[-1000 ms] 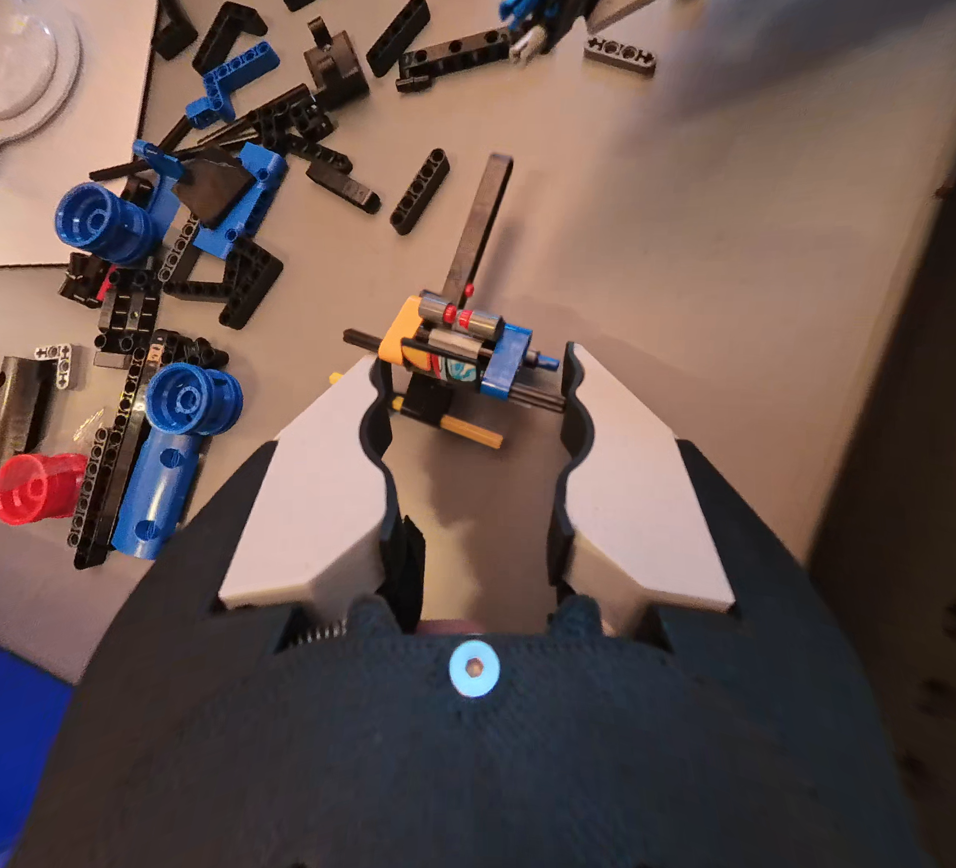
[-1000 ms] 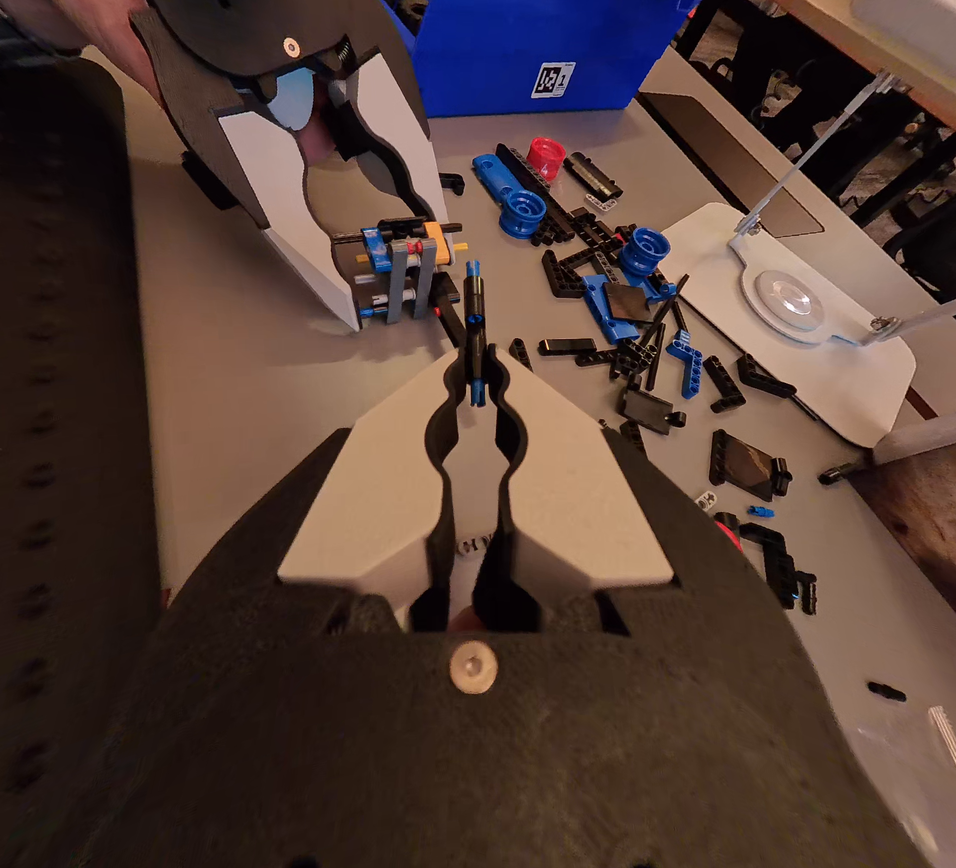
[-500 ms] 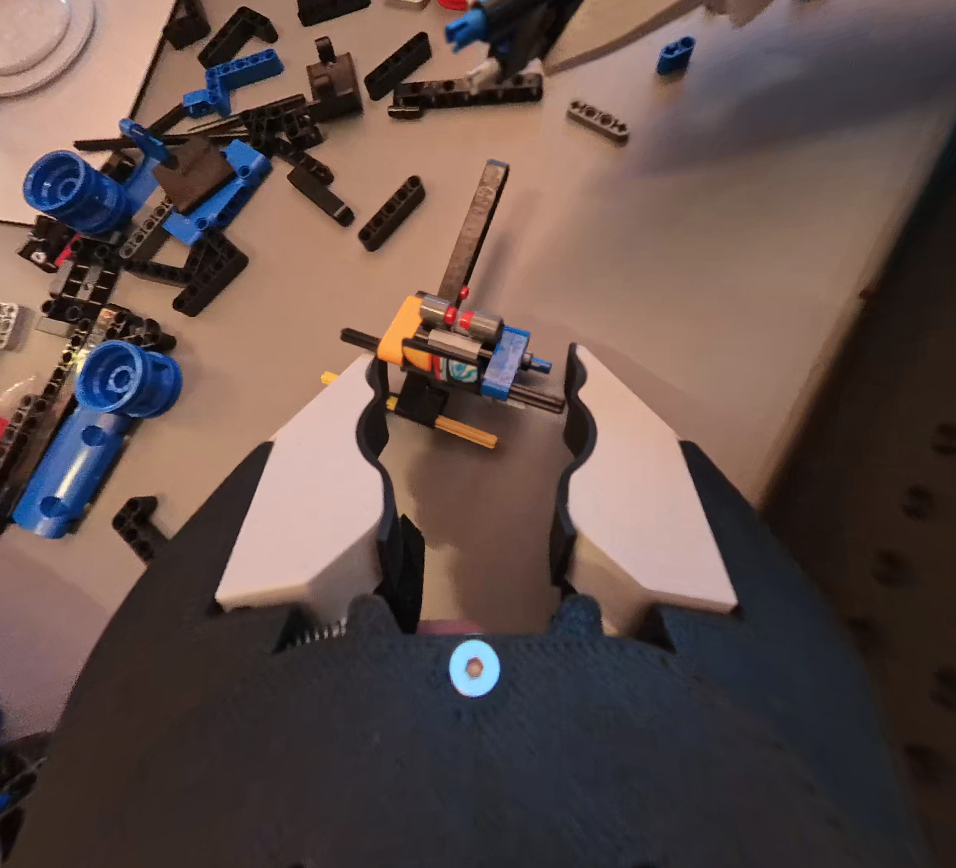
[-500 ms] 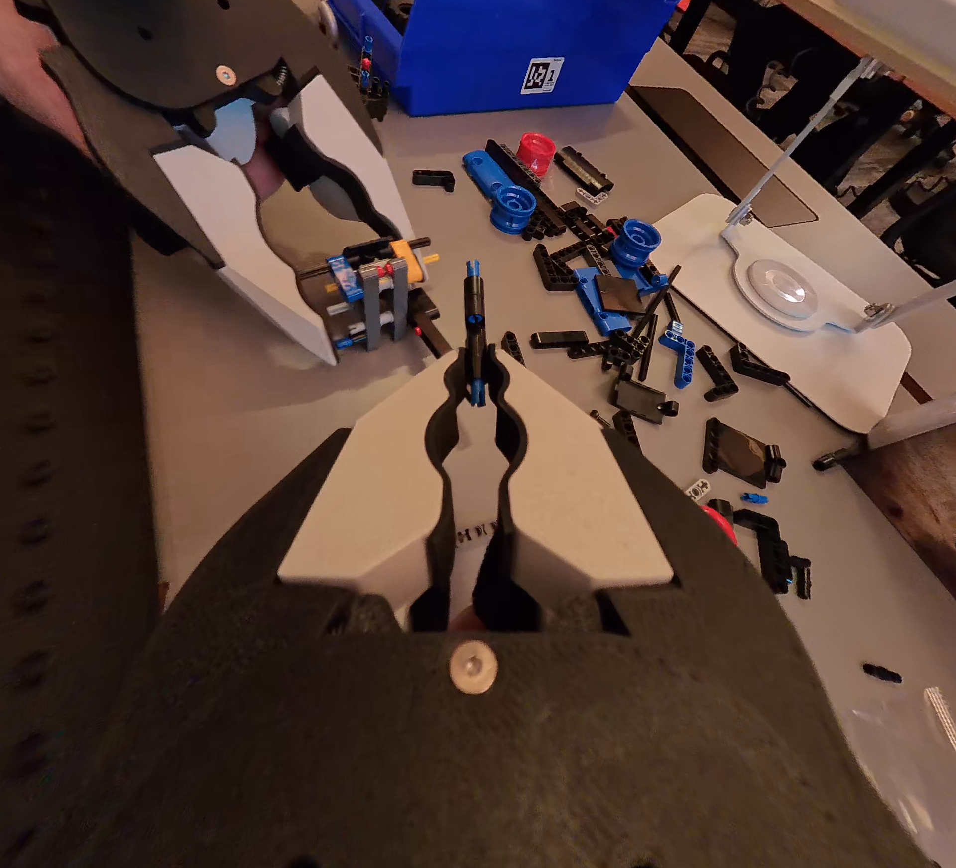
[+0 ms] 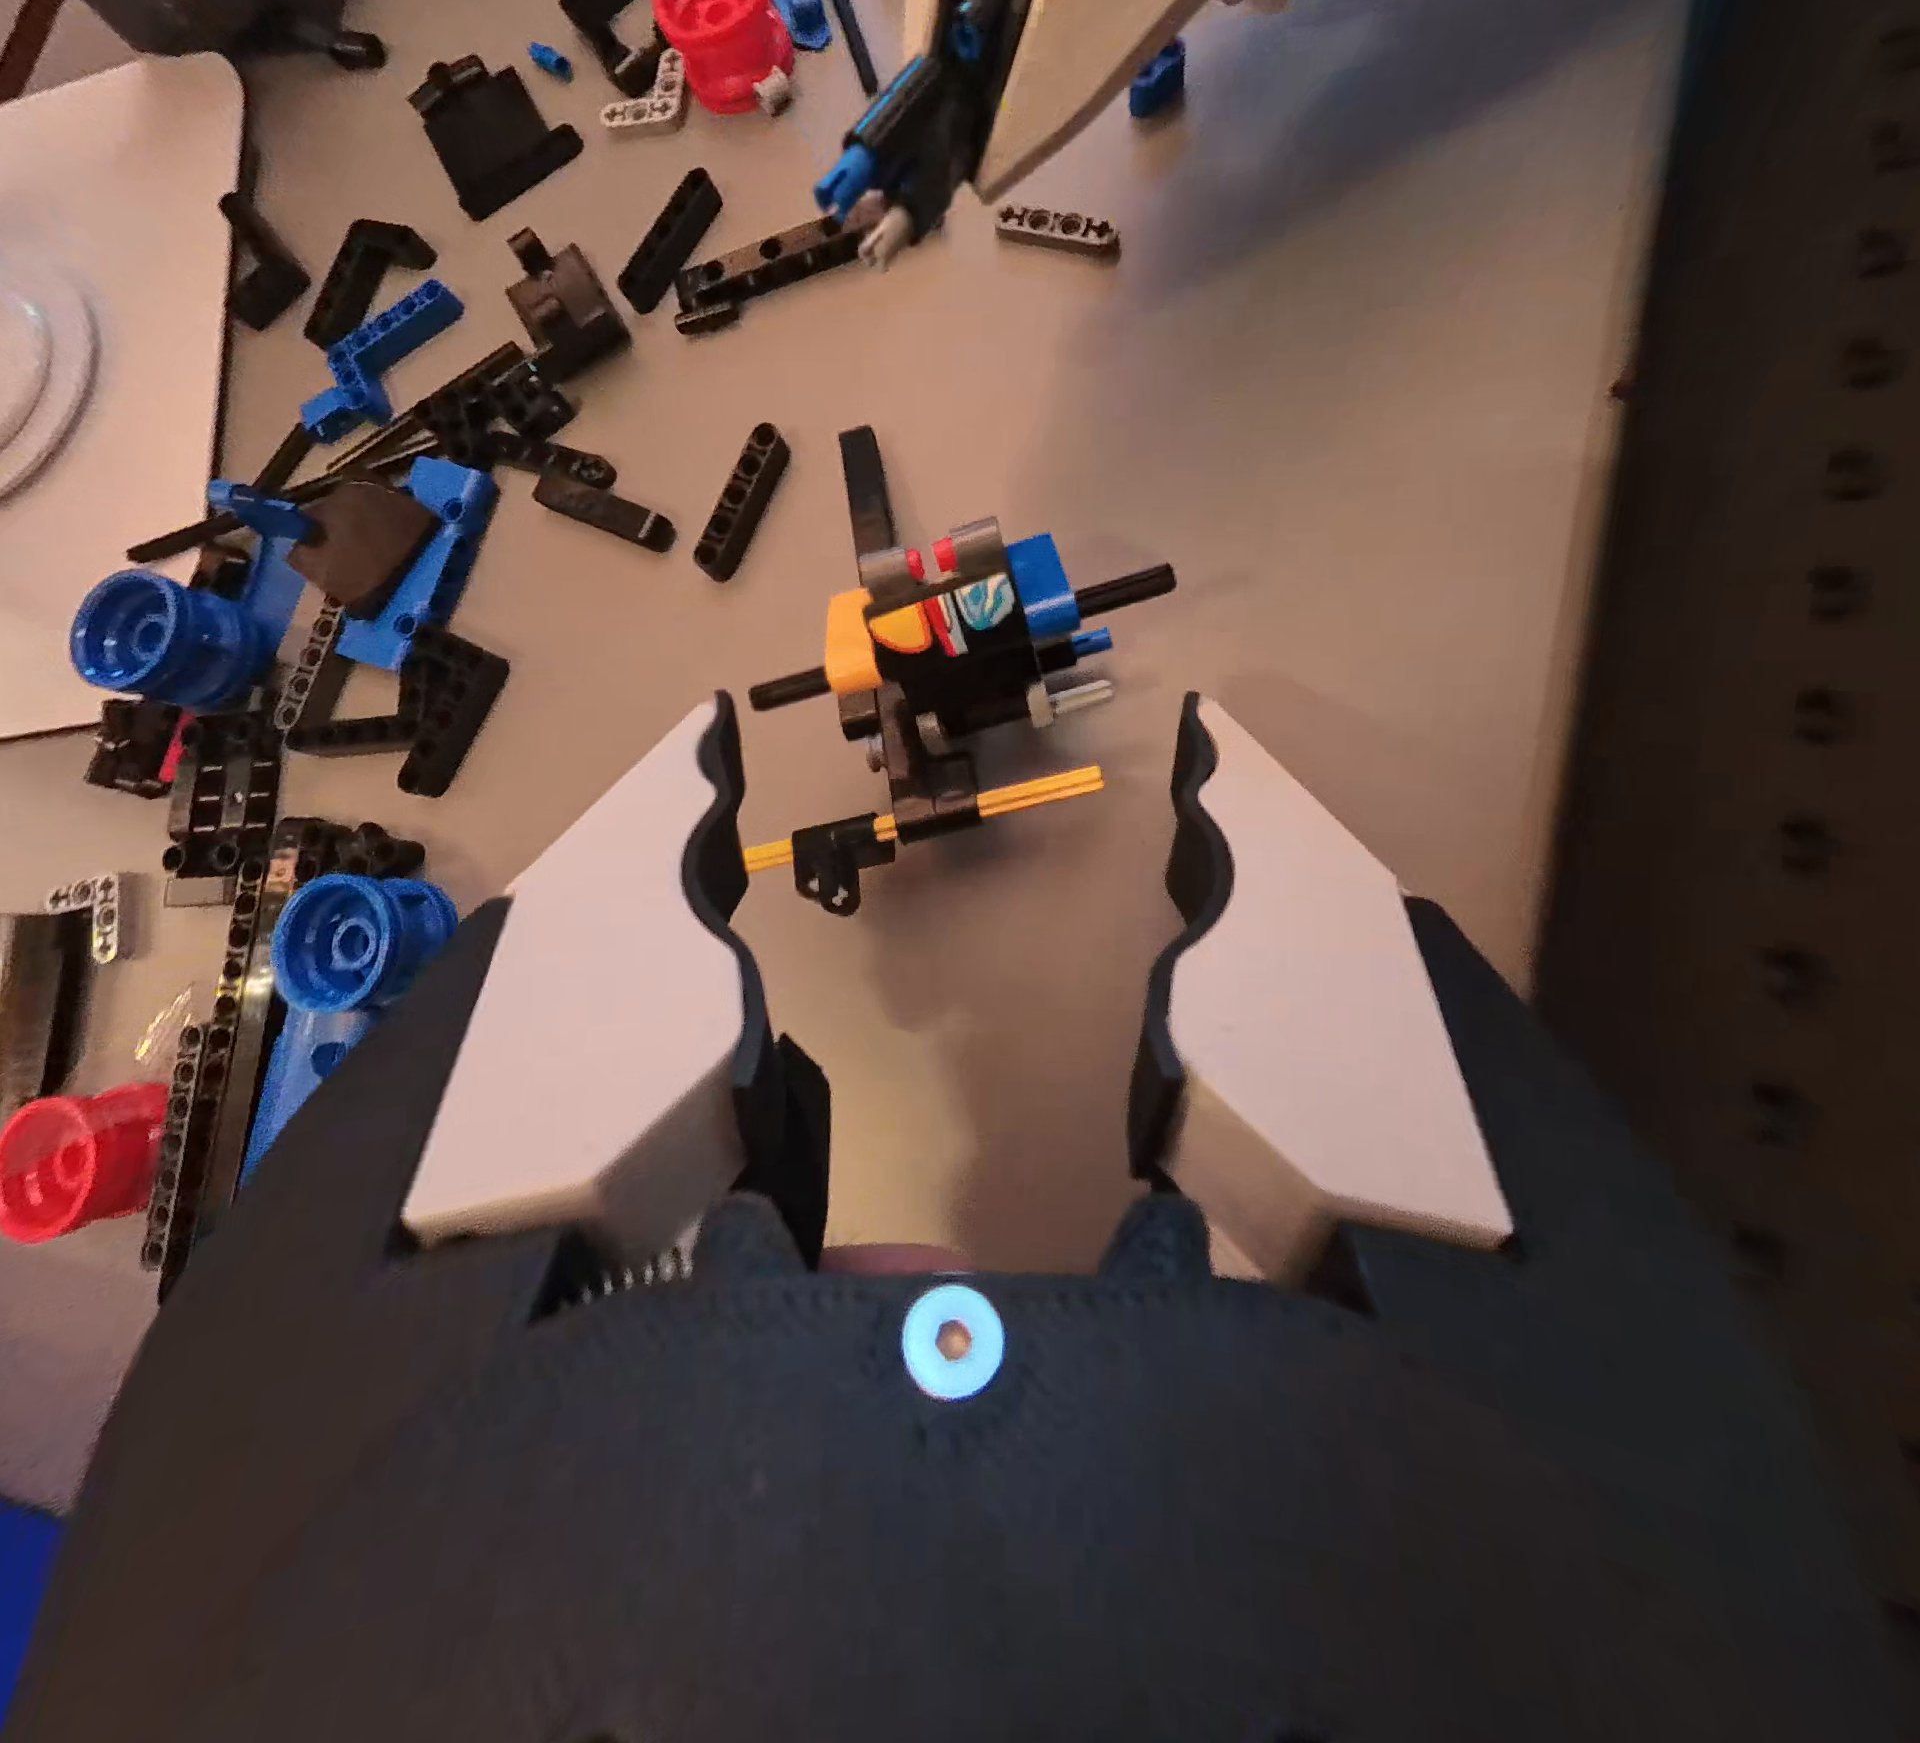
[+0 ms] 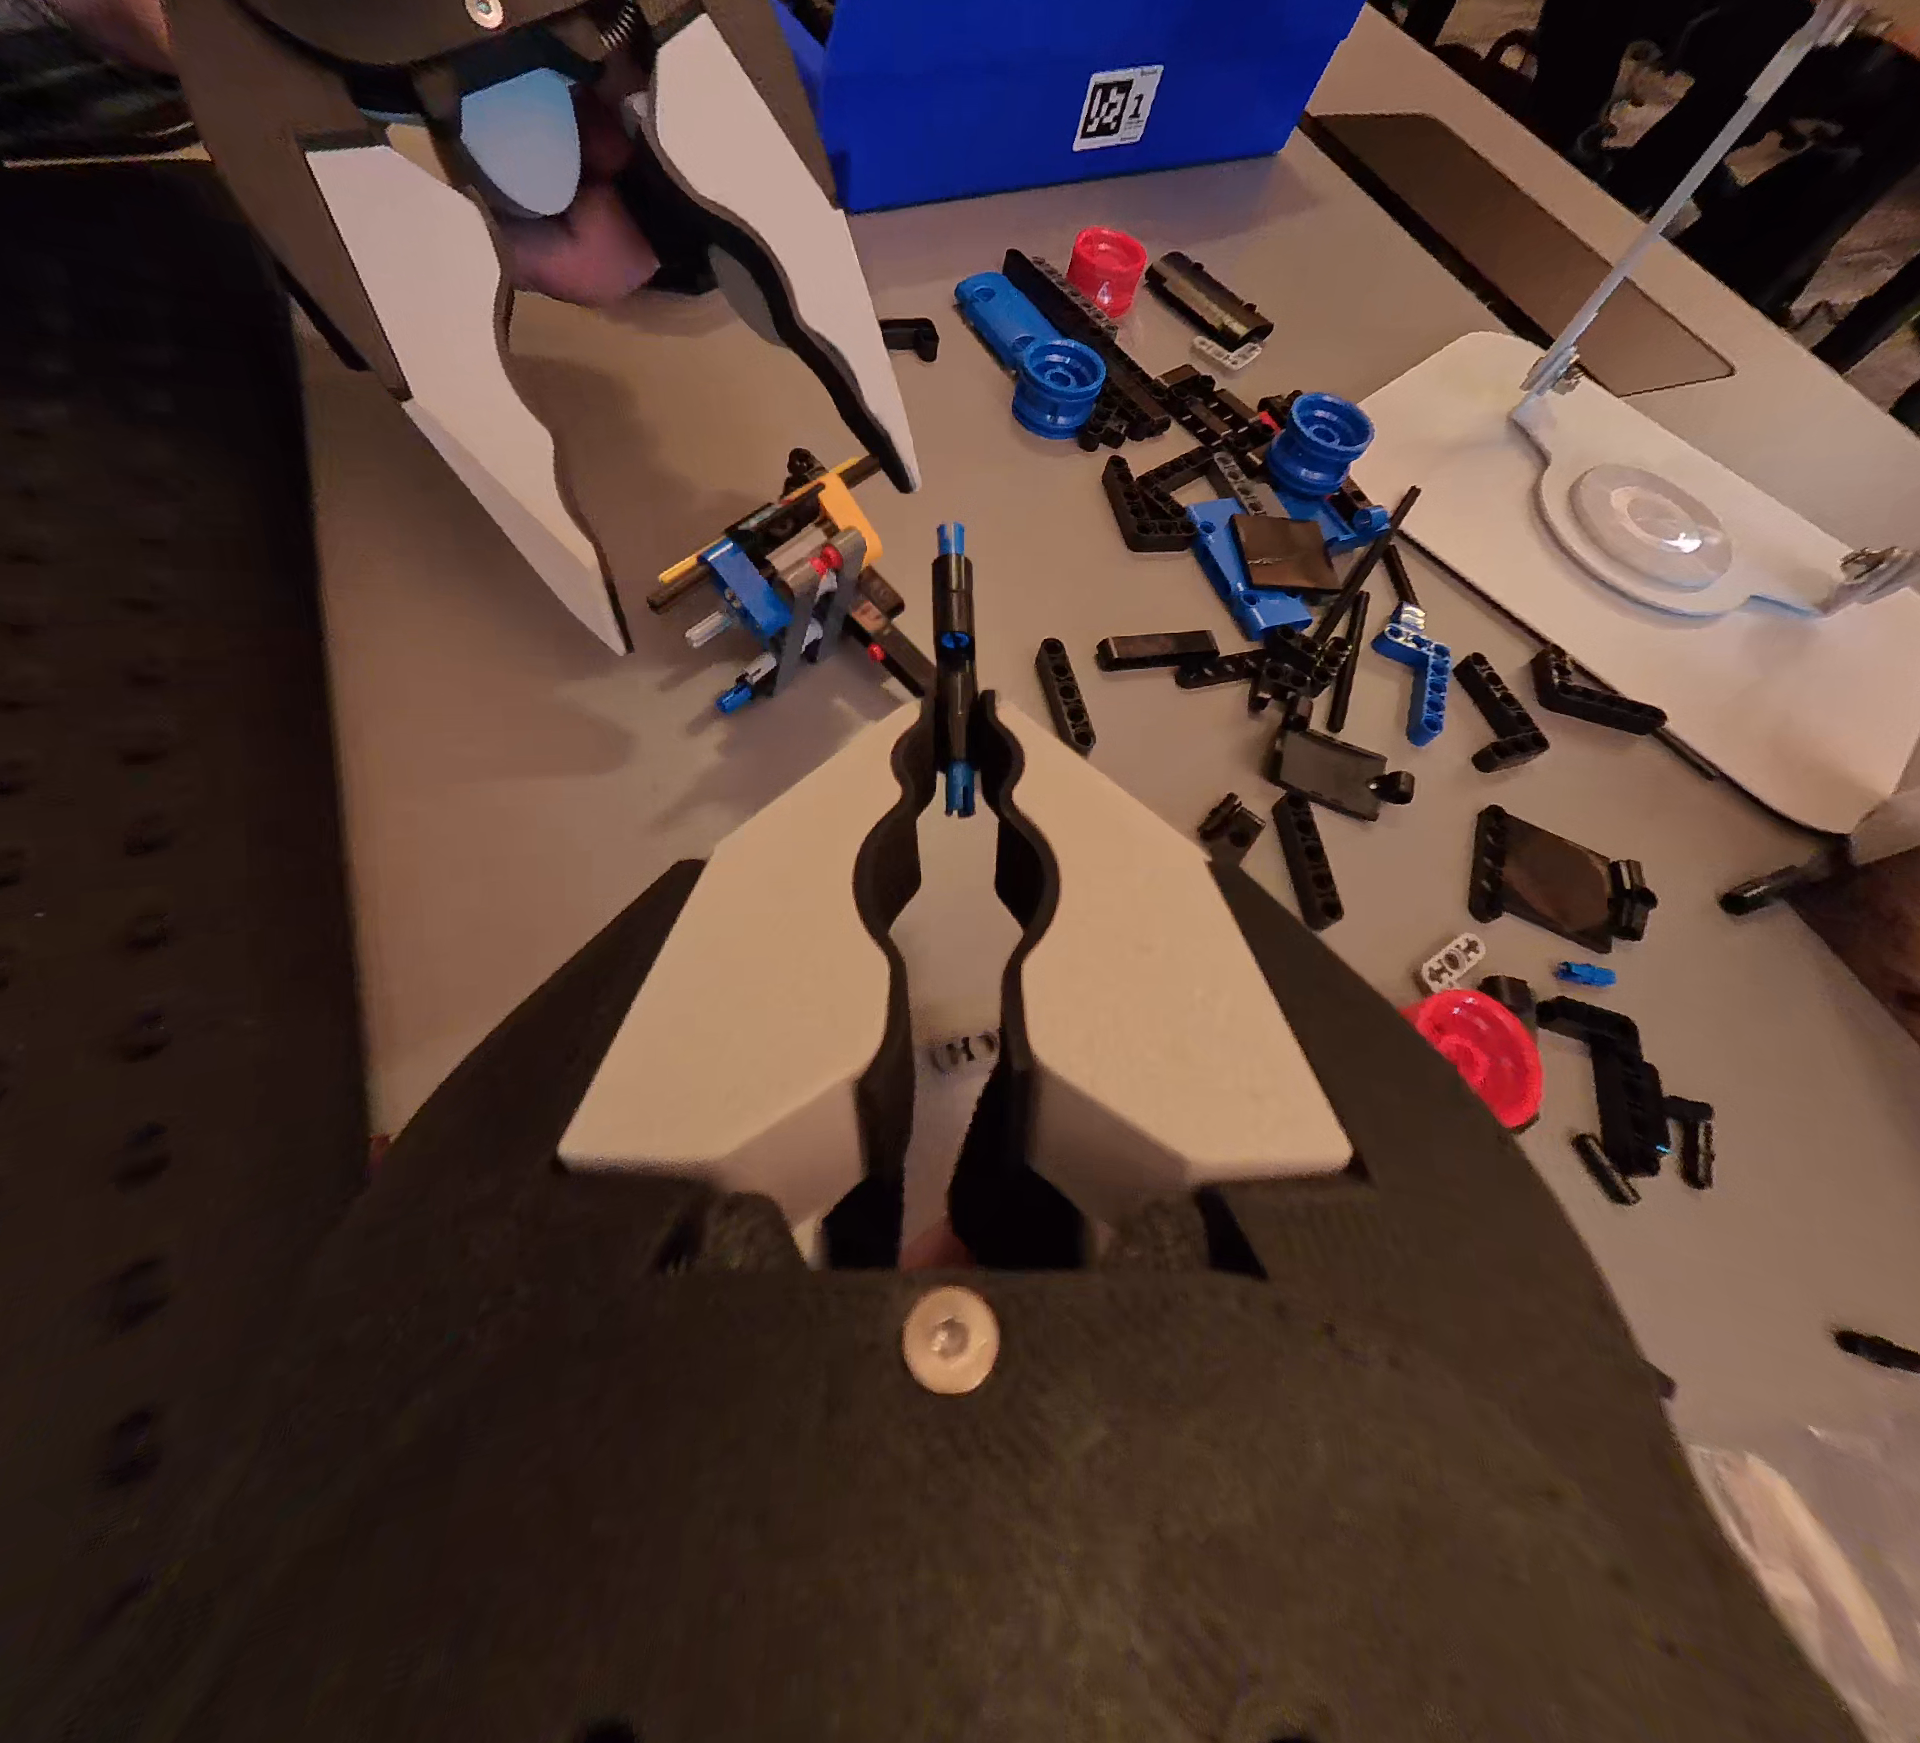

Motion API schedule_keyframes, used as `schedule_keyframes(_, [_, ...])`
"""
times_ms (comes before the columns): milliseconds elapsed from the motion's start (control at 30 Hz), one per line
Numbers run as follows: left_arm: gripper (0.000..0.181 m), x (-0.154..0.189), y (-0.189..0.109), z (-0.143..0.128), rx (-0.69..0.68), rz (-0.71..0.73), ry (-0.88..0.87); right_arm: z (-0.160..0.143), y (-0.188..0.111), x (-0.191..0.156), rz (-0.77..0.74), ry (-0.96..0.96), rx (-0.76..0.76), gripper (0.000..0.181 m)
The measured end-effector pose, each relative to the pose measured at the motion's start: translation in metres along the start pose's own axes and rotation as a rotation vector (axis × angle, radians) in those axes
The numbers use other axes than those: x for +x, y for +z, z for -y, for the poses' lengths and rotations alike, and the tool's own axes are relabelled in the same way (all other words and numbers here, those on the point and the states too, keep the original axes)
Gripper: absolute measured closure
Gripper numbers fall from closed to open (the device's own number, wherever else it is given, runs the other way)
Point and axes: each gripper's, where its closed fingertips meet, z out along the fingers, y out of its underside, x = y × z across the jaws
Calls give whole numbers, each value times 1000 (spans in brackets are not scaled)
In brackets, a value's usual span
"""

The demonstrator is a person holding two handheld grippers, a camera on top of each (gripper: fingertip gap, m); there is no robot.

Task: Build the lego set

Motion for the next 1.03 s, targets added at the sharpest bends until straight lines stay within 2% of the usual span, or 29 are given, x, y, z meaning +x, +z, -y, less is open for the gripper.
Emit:
schedule_keyframes(133, [102,1,9,-3,-16,-16,22,-6,4,-5,34,13,-29,178])
schedule_keyframes(333, [119,4,20,-5,-12,-29,-2,-11,10,-12,83,58,-53,178])
schedule_keyframes(667, [120,1,27,3,32,57,-71,-16,23,-10,75,92,-87,178])
schedule_keyframes(1033, [121,0,34,12,57,102,-110,-26,40,-3,-14,17,-159,178])
